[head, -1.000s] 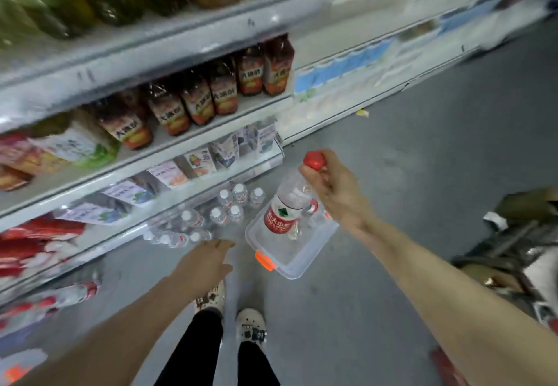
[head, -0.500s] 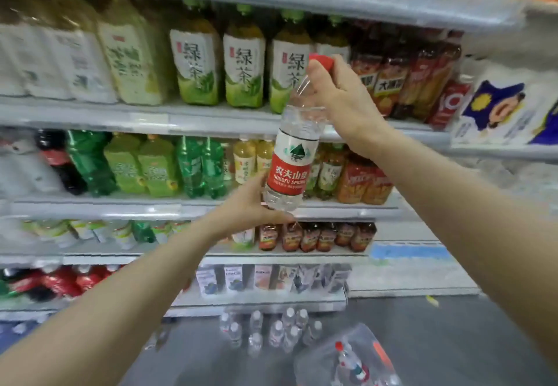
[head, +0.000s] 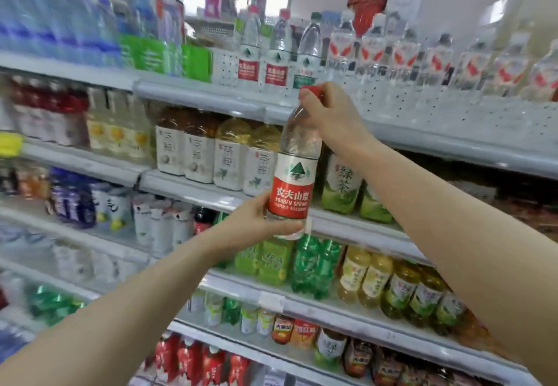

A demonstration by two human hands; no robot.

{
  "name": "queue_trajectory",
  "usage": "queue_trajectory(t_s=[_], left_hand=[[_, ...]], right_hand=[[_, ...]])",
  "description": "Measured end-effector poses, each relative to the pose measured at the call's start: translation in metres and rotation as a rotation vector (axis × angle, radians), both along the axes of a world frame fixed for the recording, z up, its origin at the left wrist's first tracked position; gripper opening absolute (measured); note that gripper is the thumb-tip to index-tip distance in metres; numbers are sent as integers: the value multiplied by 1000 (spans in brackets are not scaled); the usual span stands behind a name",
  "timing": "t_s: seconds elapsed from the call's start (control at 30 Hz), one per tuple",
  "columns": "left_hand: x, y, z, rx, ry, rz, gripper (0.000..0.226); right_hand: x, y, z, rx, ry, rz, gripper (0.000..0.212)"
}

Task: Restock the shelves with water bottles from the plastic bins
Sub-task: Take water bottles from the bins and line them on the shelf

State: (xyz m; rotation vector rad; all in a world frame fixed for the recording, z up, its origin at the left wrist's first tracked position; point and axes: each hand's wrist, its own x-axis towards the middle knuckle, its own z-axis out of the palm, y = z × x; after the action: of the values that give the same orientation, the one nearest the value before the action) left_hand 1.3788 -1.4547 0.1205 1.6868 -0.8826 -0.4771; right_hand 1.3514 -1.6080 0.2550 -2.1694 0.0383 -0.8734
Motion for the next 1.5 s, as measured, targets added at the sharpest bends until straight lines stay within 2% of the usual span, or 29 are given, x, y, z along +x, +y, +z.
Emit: queue_trajectory(t_s=[0.13,0.3,0.37,0.47,0.53,0.7,0.87,1.0,1.1,1.23,1.3,1.5], left_hand=[[66,52,14,44,-61,28,48],[139,97,36,43,-76,29,49],[165,106,48,6,-97,62,44],[203,111,71,-10,-175,124,53],[227,111,89,-14,-224,145,57],[277,100,143,-39,-371,253,46],[325,79,182,-81,-351,269,36],[368,55,200,-70,-335,313,36],[398,36,209,-37,-330,348,34],[429,13,216,0,-294,364,31],[441,3,215,28,-275,354,33],[470,-15,200,113,-255,314,37]], right_hand=[[66,45,7,-6,-16,-7,24],[139,92,29,-18,-63,-23,17],[164,105,42,7,-38,-35,30],[196,122,66,-54,84,-106,74],[214,128,84,-103,72,-136,81],[248,125,137,-180,-42,-125,63],[298,98,177,-117,-83,-132,54],[329,58,189,-317,-37,-311,41],[358,27,190,-579,38,-451,42],[387,-3,187,-743,131,-525,44],[399,-15,184,-797,159,-538,43],[421,-35,174,-793,97,-495,38]])
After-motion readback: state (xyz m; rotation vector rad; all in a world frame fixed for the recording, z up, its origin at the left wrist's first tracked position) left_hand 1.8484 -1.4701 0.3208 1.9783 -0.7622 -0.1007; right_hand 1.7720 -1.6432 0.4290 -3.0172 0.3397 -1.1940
